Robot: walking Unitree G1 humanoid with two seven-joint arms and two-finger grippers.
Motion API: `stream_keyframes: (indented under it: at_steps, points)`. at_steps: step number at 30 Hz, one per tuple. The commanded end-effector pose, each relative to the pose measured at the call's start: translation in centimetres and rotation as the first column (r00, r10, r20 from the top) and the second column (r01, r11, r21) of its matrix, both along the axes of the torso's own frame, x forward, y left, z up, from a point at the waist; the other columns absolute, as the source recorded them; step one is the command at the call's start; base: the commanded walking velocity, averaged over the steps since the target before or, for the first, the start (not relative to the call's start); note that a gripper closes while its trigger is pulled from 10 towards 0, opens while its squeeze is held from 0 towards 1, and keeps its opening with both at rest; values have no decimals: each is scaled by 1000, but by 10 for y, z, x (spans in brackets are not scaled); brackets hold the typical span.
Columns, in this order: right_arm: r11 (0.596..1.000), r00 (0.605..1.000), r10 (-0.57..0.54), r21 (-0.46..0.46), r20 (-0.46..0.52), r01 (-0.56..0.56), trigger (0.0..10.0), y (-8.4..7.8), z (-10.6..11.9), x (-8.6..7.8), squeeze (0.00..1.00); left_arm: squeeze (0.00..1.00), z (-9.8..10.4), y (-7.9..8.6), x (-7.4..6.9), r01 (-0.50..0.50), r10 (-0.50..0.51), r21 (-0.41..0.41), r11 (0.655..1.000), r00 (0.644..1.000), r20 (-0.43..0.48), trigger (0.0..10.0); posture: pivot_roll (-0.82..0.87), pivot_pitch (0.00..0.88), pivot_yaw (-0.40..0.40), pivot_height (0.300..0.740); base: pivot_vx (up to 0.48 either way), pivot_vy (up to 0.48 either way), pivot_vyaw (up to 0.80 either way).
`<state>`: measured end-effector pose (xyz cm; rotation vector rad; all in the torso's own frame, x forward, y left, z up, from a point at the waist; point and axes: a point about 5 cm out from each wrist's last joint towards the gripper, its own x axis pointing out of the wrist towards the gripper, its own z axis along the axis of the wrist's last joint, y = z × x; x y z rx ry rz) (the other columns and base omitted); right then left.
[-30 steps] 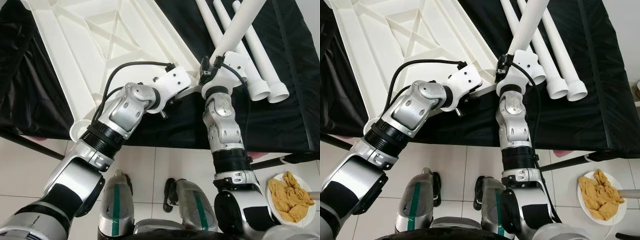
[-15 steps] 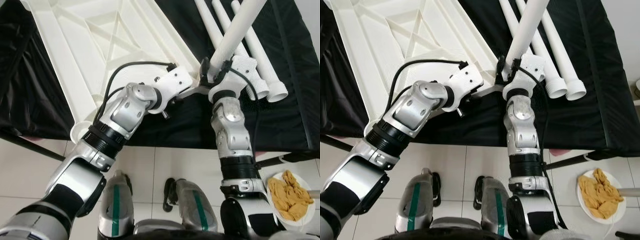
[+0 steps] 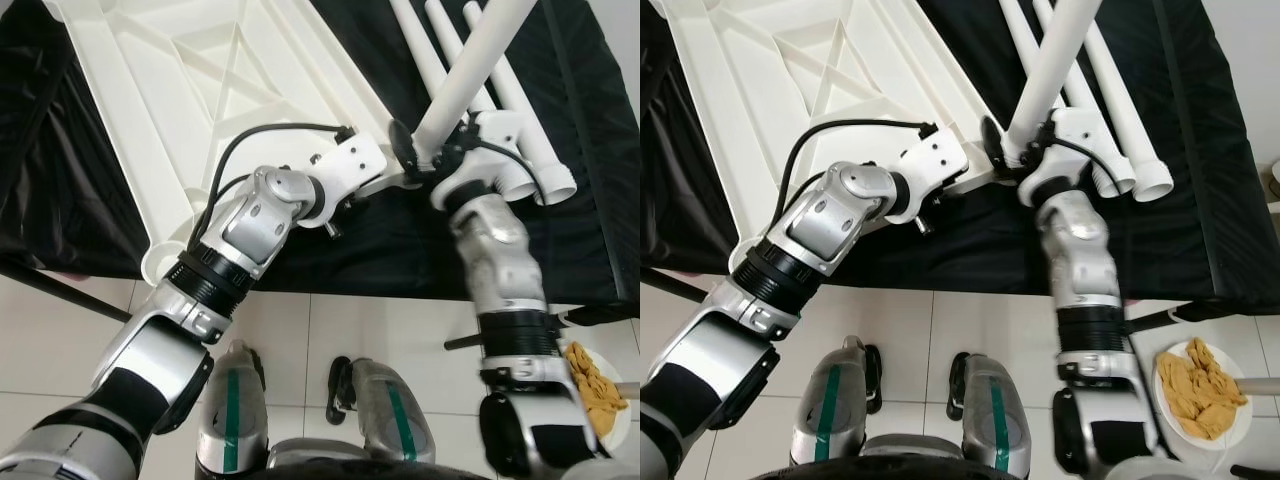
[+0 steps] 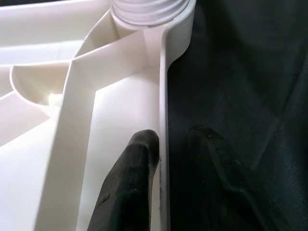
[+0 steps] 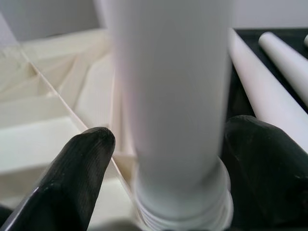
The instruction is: Building children table
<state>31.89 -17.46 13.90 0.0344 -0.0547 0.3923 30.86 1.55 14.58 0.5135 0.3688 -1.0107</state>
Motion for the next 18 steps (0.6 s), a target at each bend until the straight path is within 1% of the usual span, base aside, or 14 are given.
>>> stream_keyframes:
  at_steps: [1, 2, 4, 6, 8, 9, 11, 14, 18]
  points:
    - [999, 999, 41, -11, -6, -41, 10000, -12, -1, 5, 0, 0, 1, -2, 0, 8, -8, 1, 1000, 1000, 15, 10000, 29, 0, -51, 740, 0, 0, 0]
    - [999, 999, 41, -11, -6, -41, 10000, -12, -1, 5, 0, 0, 1, -2, 0, 8, -8, 1, 1000, 1000, 15, 10000, 29, 0, -51, 740, 0, 0, 0]
    - [996, 996, 85, -22, -16, -85, 10000, -22, 1, 8, 0, 0, 1, -1, 0, 8, -8, 2, 1000, 1000, 17, 10000, 28, 0, -47, 740, 0, 0, 0]
    - [994, 994, 106, -29, -18, -106, 10000, -25, 2, 9, 0, 0, 1, -1, 1, 8, -8, 2, 1000, 1000, 18, 10000, 28, 0, -47, 740, 0, 0, 0]
    - [987, 989, 150, -49, -16, -151, 10000, -32, 5, 12, 0, 0, 2, -2, 1, 10, -10, 2, 1000, 1000, 19, 10000, 28, 0, -43, 740, 0, 0, 0]
    - [987, 989, 150, -49, -16, -151, 10000, -32, 5, 12, 0, 0, 2, -2, 1, 10, -10, 2, 1000, 1000, 19, 10000, 28, 0, -43, 740, 0, 0, 0]
    - [979, 981, 193, -57, -28, -194, 10000, -37, 7, 15, 0, 0, 2, -2, 1, 11, -12, 2, 1000, 1000, 21, 10000, 27, 0, -40, 740, 0, 0, 0]
    - [969, 970, 237, -64, -48, -240, 10000, -39, 6, 19, 0, 0, 3, -2, 2, 12, -12, 2, 1000, 1000, 23, 10000, 29, 0, -35, 740, 0, 0, 0]
    - [966, 969, 244, -74, -46, -247, 10000, -39, 7, 24, 0, 0, 4, -1, 3, 11, -11, 3, 1000, 1000, 25, 10000, 31, 0, -31, 740, 0, 0, 0]
